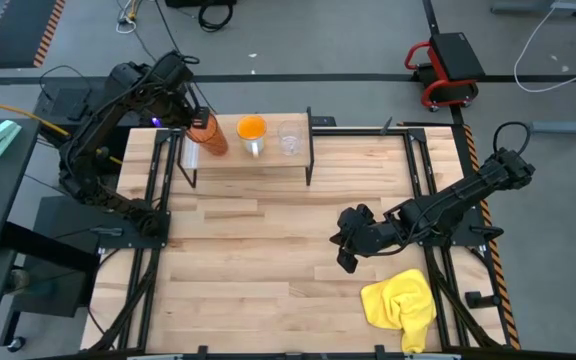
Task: Stack small to large cups/mugs on shelf
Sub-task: Put the orange cup on the shelf
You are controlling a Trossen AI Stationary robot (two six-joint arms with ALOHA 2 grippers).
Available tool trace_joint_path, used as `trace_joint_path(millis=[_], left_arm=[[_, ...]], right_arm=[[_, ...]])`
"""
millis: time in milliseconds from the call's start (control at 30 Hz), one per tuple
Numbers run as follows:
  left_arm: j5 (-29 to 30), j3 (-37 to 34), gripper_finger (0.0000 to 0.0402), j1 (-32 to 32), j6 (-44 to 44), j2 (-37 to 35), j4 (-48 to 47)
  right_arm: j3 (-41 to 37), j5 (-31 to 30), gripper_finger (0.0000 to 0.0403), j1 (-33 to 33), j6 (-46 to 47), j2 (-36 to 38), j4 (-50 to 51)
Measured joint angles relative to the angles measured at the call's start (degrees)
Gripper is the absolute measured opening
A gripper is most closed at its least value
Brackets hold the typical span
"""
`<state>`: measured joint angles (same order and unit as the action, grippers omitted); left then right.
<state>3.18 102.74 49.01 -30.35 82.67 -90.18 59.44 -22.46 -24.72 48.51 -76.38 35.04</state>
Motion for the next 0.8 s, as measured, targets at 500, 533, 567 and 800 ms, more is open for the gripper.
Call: trace_joint_path(millis=[500,533,567,800], left_arm=[[0.44,-0.02,0.0034,0.07,0.17,-0.98,0.14],[0.77,-0.02,0.0034,0.07,0.16,-0.98,0.14],[1.04,-0.02,0.0034,0.07,0.15,-0.98,0.14],[3.00,-0.02,0.0049,0.07,-0.22,-0.98,0.24]], right_arm=[[0.00,0.00,0.0015,0.67,-0.02,-0.02,-0.02],[0.02,0.00,0.0015,0.67,-0.02,0.00,-0.01],[0.01,0.00,0.0015,0.67,-0.02,-0.01,-0.01],[0.01,0.00,0.0015,0.67,-0.02,-0.02,-0.02]])
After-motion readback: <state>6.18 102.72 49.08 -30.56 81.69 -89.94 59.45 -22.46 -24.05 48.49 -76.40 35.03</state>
